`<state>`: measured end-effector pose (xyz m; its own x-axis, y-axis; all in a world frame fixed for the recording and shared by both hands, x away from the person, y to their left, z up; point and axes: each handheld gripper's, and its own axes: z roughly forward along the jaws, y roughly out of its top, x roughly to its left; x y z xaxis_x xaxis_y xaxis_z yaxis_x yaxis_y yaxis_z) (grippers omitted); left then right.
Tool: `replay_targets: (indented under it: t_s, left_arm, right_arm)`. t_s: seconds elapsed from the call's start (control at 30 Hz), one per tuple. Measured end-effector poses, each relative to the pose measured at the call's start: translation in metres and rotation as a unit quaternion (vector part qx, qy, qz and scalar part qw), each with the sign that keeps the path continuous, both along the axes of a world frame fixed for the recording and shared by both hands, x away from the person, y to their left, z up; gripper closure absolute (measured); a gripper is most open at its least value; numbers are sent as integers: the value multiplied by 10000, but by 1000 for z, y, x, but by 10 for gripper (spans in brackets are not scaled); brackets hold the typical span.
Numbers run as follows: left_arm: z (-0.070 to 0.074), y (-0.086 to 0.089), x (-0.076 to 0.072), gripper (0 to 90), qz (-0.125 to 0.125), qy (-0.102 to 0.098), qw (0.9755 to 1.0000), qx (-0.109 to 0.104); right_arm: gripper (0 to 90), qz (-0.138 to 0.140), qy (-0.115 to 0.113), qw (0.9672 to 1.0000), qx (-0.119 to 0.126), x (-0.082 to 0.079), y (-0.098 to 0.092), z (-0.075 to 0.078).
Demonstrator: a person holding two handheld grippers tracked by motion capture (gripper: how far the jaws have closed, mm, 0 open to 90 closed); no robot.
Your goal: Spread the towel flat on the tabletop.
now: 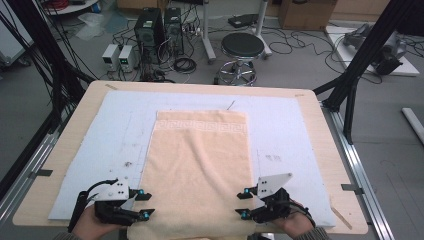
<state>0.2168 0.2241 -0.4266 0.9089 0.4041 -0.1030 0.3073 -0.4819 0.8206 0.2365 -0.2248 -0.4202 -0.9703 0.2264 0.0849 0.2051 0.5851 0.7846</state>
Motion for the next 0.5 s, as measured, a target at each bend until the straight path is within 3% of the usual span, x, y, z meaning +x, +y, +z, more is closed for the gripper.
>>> replay_targets:
  t_s: [0.2,0.5]
  left_arm:
    - [13,-2,11,411,292,-173,9990,-306]
    - [24,-2,30,307,656,-266,9959,-566]
  right_arm:
    - [308,-607,-173,9977,250,16,-7,8]
    - [202,-1081,-335,9927,423,43,-10,20]
